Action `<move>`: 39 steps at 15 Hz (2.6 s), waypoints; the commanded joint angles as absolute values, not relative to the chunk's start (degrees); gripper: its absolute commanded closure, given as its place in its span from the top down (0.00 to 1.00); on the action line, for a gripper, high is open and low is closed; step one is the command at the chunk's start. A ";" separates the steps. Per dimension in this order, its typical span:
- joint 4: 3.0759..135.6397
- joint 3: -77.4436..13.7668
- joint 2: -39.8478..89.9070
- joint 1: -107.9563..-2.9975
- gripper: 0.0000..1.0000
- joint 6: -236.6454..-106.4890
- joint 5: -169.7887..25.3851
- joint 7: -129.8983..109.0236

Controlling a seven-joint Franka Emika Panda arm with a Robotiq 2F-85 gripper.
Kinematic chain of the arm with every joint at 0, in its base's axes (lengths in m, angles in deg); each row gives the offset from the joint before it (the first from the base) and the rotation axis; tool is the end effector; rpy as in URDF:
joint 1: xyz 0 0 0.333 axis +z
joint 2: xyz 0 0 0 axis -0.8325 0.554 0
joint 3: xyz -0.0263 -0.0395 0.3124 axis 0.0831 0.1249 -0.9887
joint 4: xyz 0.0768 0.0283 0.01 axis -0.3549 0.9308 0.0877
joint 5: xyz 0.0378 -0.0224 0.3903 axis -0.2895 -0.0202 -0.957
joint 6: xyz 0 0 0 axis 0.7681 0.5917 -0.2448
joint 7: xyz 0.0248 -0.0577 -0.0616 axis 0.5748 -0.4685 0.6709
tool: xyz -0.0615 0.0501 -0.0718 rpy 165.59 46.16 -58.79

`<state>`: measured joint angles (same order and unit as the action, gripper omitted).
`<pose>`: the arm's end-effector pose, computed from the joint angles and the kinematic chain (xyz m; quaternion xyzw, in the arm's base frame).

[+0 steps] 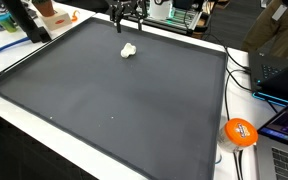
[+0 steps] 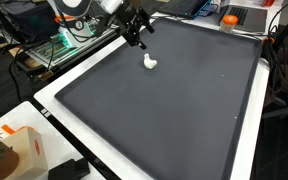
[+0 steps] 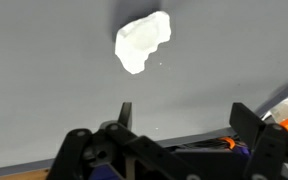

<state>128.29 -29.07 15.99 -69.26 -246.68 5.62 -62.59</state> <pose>0.3962 -0.0064 0.2676 -0.9417 -0.0847 -0.2925 0.1432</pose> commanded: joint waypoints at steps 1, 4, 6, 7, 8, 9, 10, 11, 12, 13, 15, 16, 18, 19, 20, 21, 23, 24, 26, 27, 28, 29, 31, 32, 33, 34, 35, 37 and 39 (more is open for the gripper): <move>127.86 -32.72 10.10 -65.89 1.00 -231.42 12.96 -77.98; 129.05 -35.05 11.42 -63.67 1.00 -221.40 14.71 -83.24; 131.93 -36.05 12.15 -62.92 1.00 -216.21 4.37 -74.56; 132.83 -35.33 12.56 -61.31 1.00 -213.83 -0.38 -71.14; 133.62 -35.65 12.61 -60.86 1.00 -212.17 -4.91 -67.54; 134.31 -35.91 12.28 -60.32 1.00 -210.83 -9.71 -63.66; 135.03 -36.17 11.96 -59.86 1.00 -210.46 -14.33 -59.34; 135.57 -36.50 11.59 -59.41 1.00 -210.39 -18.90 -55.03; 136.35 -36.85 11.04 -59.00 1.00 -211.01 -23.47 -50.45; 133.92 -37.53 13.60 -58.22 1.00 -211.38 -28.07 -46.39; 134.22 -43.59 13.44 -61.83 1.00 -211.94 -37.62 -37.37; 134.12 -46.16 13.27 -62.73 1.00 -211.89 -42.41 -33.57; 134.69 -51.68 11.58 -64.61 1.00 -211.07 -52.17 -26.64; 133.85 -54.64 11.38 -65.48 1.00 -210.12 -57.17 -23.47; 132.99 -57.30 11.11 -66.23 1.00 -209.35 -62.01 -20.40; 132.04 -59.48 10.20 -66.65 1.00 -208.43 -66.85 -17.53; 129.90 -61.88 6.50 -66.58 1.00 -204.28 -75.47 -11.54; 130.85 -59.32 10.89 -65.53 1.00 -209.23 -69.34 -16.36; 129.13 -54.41 8.35 -59.15 1.00 -205.90 -74.00 -12.80; 128.99 -54.55 7.61 -59.20 1.00 -205.29 -73.97 -12.96; 129.02 -54.58 7.29 -59.26 1.00 -205.17 -73.78 -13.13; 127.65 -59.88 7.29 -65.26 1.00 -200.01 -71.24 -22.51; 128.61 -58.88 1.45 -65.89 1.00 -197.18 -65.55 -31.17; 127.63 -59.41 0.20 -66.37 1.00 -194.93 -63.73 -35.64; 126.12 -60.08 -1.59 -66.88 1.00 -191.10 -61.55 -40.02; 124.28 -60.84 -2.66 -67.44 1.00 -186.59 -59.08 -43.87; 122.18 -61.68 -2.99 -67.98 1.00 -182.29 -56.64 -47.33; 117.53 -63.23 -1.56 -69.05 1.00 -173.35 -51.56 -53.22; 114.00 -58.11 1.34 -64.31 1.00 -165.17 -47.35 -57.36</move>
<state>118.35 -61.26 -2.28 -67.03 -174.28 -52.93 -51.13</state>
